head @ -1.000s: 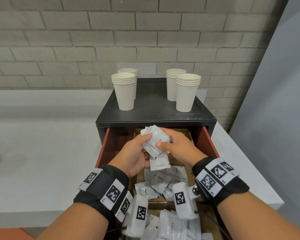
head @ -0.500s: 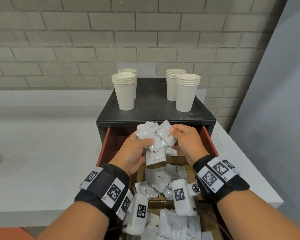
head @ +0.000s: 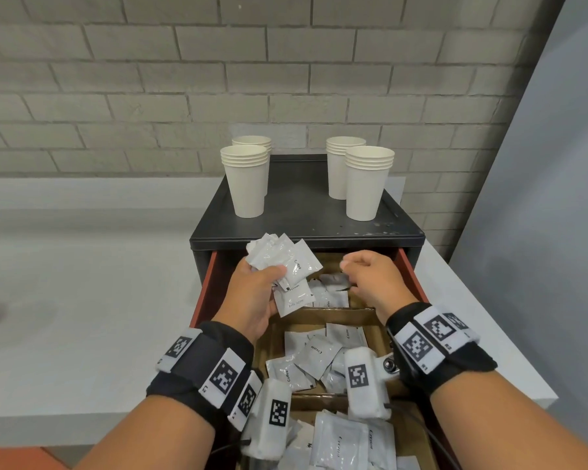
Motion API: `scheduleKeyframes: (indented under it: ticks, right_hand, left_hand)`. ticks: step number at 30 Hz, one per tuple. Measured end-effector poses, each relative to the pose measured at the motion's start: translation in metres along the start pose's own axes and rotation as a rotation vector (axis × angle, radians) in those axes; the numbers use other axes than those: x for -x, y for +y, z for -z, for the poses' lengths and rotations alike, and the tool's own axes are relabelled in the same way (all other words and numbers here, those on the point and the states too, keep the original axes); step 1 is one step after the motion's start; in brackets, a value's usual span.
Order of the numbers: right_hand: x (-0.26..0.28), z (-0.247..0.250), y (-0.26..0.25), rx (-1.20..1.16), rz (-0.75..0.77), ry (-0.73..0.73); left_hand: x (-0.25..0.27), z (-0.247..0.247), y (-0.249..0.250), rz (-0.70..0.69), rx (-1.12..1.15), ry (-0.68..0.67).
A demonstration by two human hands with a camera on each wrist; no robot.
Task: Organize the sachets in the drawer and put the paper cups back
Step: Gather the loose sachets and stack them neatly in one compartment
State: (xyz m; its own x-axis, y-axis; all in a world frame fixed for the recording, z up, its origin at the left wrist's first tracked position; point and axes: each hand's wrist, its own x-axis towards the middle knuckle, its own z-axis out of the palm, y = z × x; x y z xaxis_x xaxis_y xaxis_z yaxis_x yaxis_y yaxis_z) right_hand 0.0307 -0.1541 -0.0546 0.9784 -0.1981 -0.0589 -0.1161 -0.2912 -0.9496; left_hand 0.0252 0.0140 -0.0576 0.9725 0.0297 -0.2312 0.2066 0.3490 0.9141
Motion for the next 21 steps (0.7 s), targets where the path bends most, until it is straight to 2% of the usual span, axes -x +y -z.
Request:
scheduleKeyframes:
  ticks: [3, 5, 9, 13, 21]
  right_hand:
    - [0.010, -0.005, -0.011, -0.058, 0.033, -0.187]
    - [0.014, -0.010, -0.013, -0.038, 0.075, -0.238]
    - [0.014, -0.013, -0.011, 0.012, 0.148, -0.207]
    - [0.012, -0.009, -0.011, -0.015, 0.148, -0.185]
    - [-0.002, 0.003, -0.001, -0.061, 0.019, 0.031]
  left_hand:
    - [0.002, -0.001, -0.001, 0.000, -0.023, -0.036]
    - [0.002, -0.002, -0.004, -0.004, -0.044, -0.067]
    - [0.004, -0.004, -0.005, 0.003, -0.058, -0.094]
    - [0.005, -0.005, -0.003, -0.009, -0.034, -0.070]
    - [0.001, 0.000, -0.002, 0.001, -0.014, 0.050]
